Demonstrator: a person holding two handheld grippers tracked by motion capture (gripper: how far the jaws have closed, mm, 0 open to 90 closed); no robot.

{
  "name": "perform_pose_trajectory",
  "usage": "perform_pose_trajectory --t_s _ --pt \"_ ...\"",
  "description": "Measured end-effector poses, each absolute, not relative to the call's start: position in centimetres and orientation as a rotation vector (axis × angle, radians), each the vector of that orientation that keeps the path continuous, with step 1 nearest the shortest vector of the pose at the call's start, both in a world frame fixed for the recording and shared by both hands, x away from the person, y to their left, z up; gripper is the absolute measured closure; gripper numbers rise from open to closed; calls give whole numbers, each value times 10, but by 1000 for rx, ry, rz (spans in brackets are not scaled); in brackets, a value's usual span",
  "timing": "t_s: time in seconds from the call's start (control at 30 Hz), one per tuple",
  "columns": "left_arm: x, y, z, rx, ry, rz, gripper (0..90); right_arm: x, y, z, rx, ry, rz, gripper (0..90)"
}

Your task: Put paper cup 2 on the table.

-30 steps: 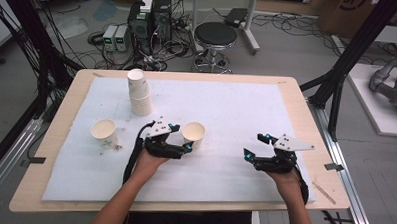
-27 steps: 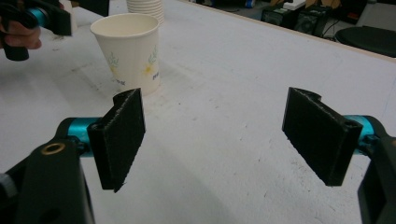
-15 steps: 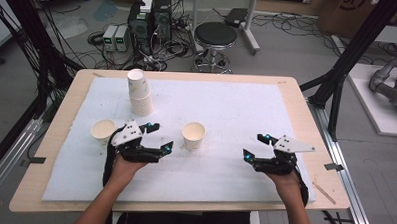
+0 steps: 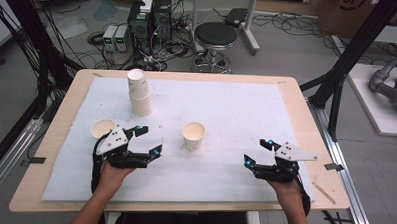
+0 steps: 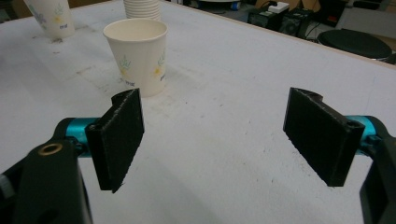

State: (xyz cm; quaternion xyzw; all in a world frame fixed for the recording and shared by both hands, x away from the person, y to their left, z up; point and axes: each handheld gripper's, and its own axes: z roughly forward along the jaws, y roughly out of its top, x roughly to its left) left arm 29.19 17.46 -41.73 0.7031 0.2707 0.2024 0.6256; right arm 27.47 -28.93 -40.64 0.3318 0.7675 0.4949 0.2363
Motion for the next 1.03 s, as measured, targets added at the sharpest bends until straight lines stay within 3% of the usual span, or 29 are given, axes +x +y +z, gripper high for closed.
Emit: perform_pose_trajectory --t_s 1.03 --pt "292 174 -420 1603 631 466 184 275 -293 -410 914 2081 1361 209"
